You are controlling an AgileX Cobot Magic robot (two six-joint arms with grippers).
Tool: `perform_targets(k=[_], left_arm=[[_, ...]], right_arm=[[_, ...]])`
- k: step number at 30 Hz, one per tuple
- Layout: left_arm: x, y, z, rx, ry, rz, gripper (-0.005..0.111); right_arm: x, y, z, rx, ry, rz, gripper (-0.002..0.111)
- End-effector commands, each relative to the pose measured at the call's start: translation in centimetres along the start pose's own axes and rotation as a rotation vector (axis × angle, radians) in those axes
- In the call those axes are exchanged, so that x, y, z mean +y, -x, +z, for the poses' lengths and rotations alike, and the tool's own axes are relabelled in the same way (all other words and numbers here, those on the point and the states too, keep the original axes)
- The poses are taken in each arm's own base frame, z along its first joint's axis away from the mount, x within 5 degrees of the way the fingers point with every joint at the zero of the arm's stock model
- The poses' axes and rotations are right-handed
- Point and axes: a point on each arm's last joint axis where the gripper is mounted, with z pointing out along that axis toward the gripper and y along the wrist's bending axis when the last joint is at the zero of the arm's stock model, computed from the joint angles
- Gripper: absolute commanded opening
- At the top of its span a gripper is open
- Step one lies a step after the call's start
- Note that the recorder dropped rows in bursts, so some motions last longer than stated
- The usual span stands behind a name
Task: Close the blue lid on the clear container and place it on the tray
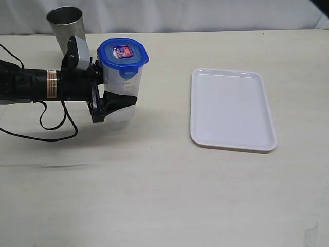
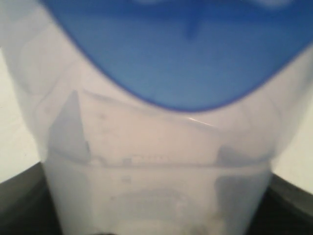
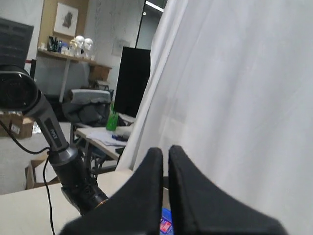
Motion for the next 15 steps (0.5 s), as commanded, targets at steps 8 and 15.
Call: perform_targets(k=[8, 15], left_arm=[[0.1, 1.2, -0.1, -0.055, 0.002, 0.008, 0.0], [0.2, 1.4, -0.1, -0.072, 0.008, 0.001, 0.0]], right_arm=[[-0.1, 0.4, -6.3, -0.151, -0.05, 0.039, 0.004], [-0.3, 1.0, -8.0, -0.227, -0.067, 0.038, 0.004]])
